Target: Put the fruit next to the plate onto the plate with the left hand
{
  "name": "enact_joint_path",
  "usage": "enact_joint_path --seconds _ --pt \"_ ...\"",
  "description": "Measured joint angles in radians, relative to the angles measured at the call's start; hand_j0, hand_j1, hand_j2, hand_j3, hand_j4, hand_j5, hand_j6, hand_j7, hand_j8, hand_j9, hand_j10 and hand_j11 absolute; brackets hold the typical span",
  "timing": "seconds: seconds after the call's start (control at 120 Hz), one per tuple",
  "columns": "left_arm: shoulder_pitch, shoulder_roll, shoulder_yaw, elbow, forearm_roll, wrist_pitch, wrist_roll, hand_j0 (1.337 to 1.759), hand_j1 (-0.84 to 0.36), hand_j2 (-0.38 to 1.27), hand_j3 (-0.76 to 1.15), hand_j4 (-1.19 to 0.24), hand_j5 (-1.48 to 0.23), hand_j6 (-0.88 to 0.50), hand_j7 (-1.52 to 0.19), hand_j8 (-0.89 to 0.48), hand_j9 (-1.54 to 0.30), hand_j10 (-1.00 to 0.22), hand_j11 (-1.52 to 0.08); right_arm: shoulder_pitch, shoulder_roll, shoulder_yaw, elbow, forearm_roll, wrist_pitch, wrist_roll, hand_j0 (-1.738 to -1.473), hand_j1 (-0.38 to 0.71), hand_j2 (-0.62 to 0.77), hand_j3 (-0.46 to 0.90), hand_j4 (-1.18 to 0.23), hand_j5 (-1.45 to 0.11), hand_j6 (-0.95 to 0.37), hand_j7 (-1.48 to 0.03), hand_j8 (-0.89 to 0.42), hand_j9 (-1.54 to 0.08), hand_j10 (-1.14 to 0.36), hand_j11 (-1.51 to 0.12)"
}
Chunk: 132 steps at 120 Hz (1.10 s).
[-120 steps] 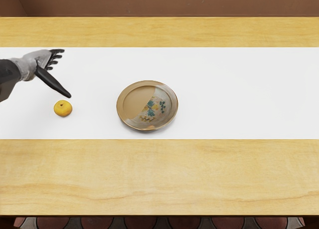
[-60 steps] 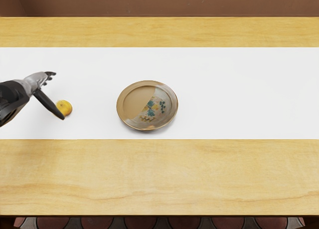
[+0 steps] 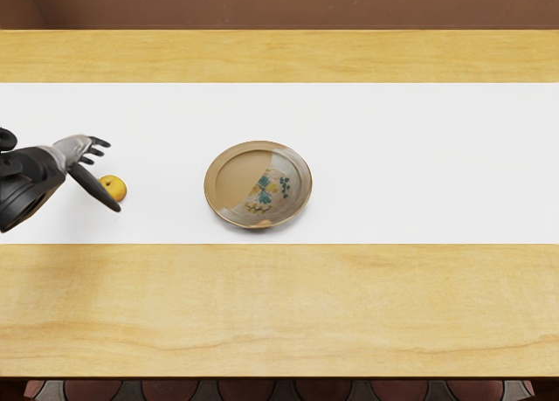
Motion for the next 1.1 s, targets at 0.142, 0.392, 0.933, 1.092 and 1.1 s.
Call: enact_joint_path --seconds 0.142,0.392,0.933,1.092,1.1 --pt "-0.005 -0.025 0.003 0.005 0.001 0.028 -0.001 1.658 0.10 0.04 0.00 -0.20 -0.27 -0.21 -0.27 -0.21 -0.27 -0.20 -0.27 0.000 0.000 0.000 0.000 0.000 0.000 0.000 -1.658 -0.33 0.00 0.00 -0.02 -0.02 -0.02 -0.02 -0.02 -0.02 -0.02 -0.02" --pt "-0.004 -0.063 0.003 0.011 -0.002 0.058 -0.004 1.658 0.04 0.05 0.00 -0.26 -0.33 -0.26 -0.33 -0.26 -0.33 -0.26 -0.33 0.000 0.000 0.000 0.000 0.000 0.000 0.000 -1.658 -0.33 0.00 0.00 -0.02 -0.02 -0.02 -0.02 -0.02 -0.02 -0.02 -0.02" --pt "0.010 -0.057 0.016 0.011 -0.004 0.078 -0.003 1.658 -0.02 0.06 0.00 -0.31 -0.40 -0.31 -0.40 -0.31 -0.40 -0.31 -0.40 0.000 0.000 0.000 0.000 0.000 0.000 0.000 -1.658 -0.33 0.00 0.00 -0.02 -0.02 -0.02 -0.02 -0.02 -0.02 -0.02 -0.02" --pt "0.023 -0.057 0.018 0.011 -0.004 0.078 -0.003 1.658 -0.04 0.07 0.00 -0.32 -0.42 -0.32 -0.42 -0.32 -0.42 -0.32 -0.42 0.000 0.000 0.000 0.000 0.000 0.000 0.000 -1.658 -0.33 0.00 0.00 -0.02 -0.02 -0.02 -0.02 -0.02 -0.02 -0.02 -0.02" --pt "0.025 -0.058 0.018 0.011 -0.004 0.078 -0.003 1.658 -0.04 0.07 0.00 -0.33 -0.42 -0.33 -0.42 -0.33 -0.42 -0.33 -0.42 0.000 0.000 0.000 0.000 0.000 0.000 0.000 -1.658 -0.33 0.00 0.00 -0.02 -0.02 -0.02 -0.02 -0.02 -0.02 -0.02 -0.02"
